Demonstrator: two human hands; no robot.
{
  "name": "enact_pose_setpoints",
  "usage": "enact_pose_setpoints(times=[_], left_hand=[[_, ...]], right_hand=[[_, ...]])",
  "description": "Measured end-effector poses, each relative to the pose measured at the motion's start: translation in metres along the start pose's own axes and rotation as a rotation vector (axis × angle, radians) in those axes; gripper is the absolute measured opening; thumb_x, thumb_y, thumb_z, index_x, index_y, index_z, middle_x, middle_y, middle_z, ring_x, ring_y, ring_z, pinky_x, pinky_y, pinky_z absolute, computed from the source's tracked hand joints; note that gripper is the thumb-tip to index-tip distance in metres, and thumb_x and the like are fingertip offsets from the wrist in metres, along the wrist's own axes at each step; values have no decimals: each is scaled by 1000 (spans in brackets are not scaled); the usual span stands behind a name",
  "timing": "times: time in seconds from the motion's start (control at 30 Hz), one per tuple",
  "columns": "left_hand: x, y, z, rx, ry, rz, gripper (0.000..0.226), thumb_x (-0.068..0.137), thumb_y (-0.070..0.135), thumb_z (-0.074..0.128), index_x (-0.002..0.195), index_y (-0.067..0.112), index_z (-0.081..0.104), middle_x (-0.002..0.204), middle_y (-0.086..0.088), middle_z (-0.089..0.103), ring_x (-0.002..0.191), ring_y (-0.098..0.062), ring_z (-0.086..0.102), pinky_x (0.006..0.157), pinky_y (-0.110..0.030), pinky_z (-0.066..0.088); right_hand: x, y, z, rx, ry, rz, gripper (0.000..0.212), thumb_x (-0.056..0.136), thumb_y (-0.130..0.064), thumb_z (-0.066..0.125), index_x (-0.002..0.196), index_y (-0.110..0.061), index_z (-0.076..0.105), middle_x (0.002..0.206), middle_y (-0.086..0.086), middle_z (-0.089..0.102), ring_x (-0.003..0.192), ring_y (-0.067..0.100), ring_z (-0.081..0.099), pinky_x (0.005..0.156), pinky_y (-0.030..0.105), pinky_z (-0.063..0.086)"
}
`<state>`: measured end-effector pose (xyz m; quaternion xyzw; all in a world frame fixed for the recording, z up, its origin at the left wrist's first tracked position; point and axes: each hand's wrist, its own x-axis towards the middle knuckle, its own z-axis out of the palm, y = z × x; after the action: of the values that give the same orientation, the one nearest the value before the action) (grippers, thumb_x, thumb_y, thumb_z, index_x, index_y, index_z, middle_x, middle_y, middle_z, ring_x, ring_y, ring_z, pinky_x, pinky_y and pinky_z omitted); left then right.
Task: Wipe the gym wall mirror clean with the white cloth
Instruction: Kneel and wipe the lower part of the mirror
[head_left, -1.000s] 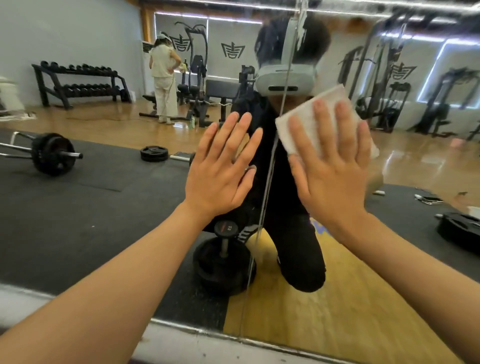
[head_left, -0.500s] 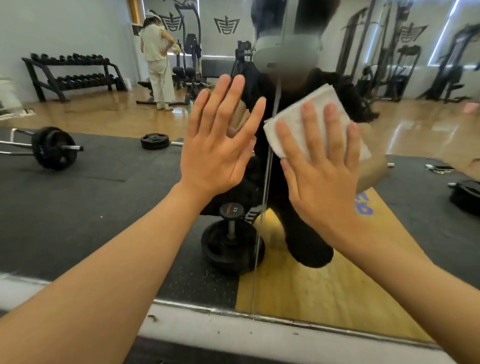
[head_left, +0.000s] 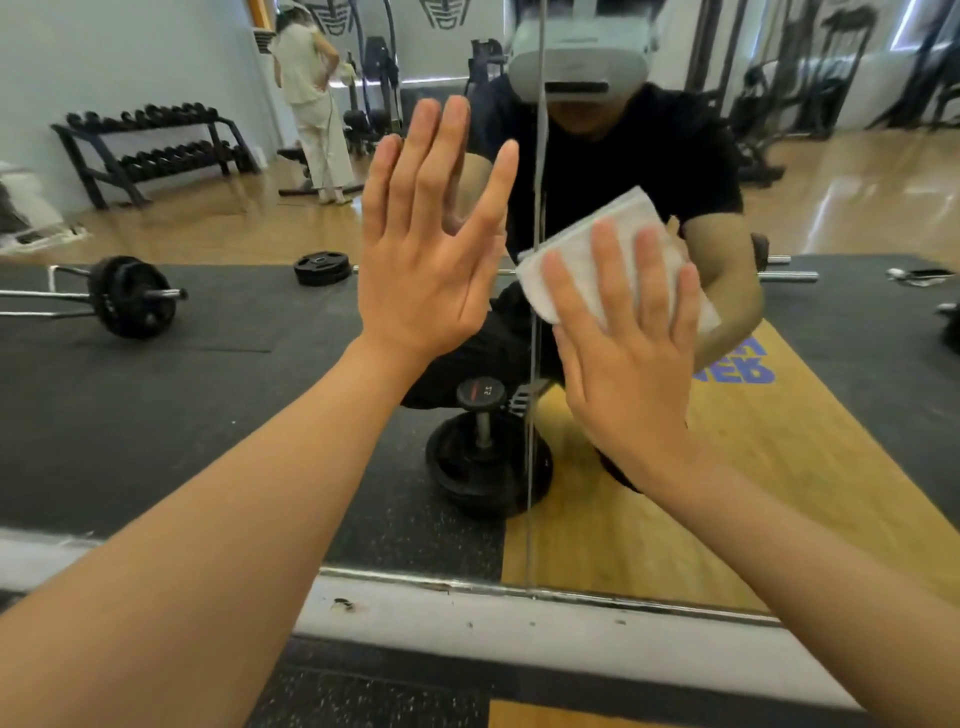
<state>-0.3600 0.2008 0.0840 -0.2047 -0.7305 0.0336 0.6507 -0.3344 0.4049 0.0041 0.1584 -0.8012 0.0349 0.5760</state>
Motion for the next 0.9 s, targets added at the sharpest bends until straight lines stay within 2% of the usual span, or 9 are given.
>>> enact_pose_setpoints(times=[0.07, 0.17, 0.23, 0.33, 0.43, 0.5, 0.63, 0.73, 0.9], left_hand=[[0, -1, 0, 4, -7, 3, 54, 102, 23, 51, 155, 10, 52, 158, -34, 41, 150, -48, 37, 126, -58, 25], [0, -1, -2, 9, -11, 6, 55, 101, 23, 51, 155, 10, 52, 158, -33, 41, 150, -48, 37, 127, -58, 25], [0, -1, -3, 15, -15, 2, 55, 102, 24, 50, 155, 10, 52, 158, -33, 41, 150, -48, 37, 127, -58, 24], [1, 0, -2, 22, -19, 0, 55, 103, 26, 47, 156, 10, 52, 158, -33, 41, 150, -48, 37, 127, -58, 24], [1, 0, -1, 22, -12, 0, 54, 104, 27, 46, 155, 10, 52, 158, -33, 41, 150, -47, 37, 128, -56, 22], [2, 0, -1, 18, -7, 1, 54, 104, 27, 46, 155, 10, 52, 158, -33, 42, 150, -46, 35, 128, -56, 22], [3, 0, -1, -11, -7, 11, 53, 104, 27, 48, 154, 9, 53, 158, -32, 42, 150, -46, 35, 127, -57, 23], [3, 1, -7, -91, -12, -26, 55, 102, 24, 58, 154, 8, 52, 159, -33, 39, 151, -45, 32, 128, -55, 18], [-54, 17, -15, -151, -48, -147, 64, 99, 25, 63, 158, 13, 41, 165, -28, 30, 155, -41, 26, 129, -58, 17]], right_hand=[[-33, -5, 13, -18, -21, -28, 56, 111, -32, 49, 165, -26, 34, 173, 11, 17, 160, 38, 13, 129, 60, 10], [-126, 0, 33, -78, -158, -167, 72, 101, -24, 64, 166, -27, 30, 173, 8, 20, 162, 35, 9, 129, 59, 8], [-163, 9, 33, -131, -216, -264, 81, 97, -18, 61, 167, -29, 23, 172, 4, 20, 163, 31, 6, 131, 53, 4], [-134, 21, 20, -124, -217, -365, 75, 99, -15, 52, 167, -29, 24, 172, 4, 22, 162, 29, 11, 131, 51, 3], [-47, 15, 5, -34, -98, -149, 55, 110, -24, 44, 164, -28, 34, 173, 9, 25, 159, 36, 19, 129, 57, 7], [-10, 6, 2, -30, -46, -32, 54, 113, -31, 42, 165, -28, 31, 173, 10, 21, 160, 37, 17, 129, 60, 8], [-13, 7, 6, -103, -42, -50, 58, 112, -33, 42, 167, -28, 24, 173, 11, 20, 159, 39, 17, 128, 63, 11], [-11, 8, 2, -118, -73, -68, 59, 113, -36, 41, 168, -28, 21, 174, 12, 19, 159, 40, 16, 128, 62, 9], [-11, 7, 0, -103, -77, -57, 60, 113, -36, 42, 168, -28, 20, 174, 12, 15, 159, 41, 15, 127, 63, 13]])
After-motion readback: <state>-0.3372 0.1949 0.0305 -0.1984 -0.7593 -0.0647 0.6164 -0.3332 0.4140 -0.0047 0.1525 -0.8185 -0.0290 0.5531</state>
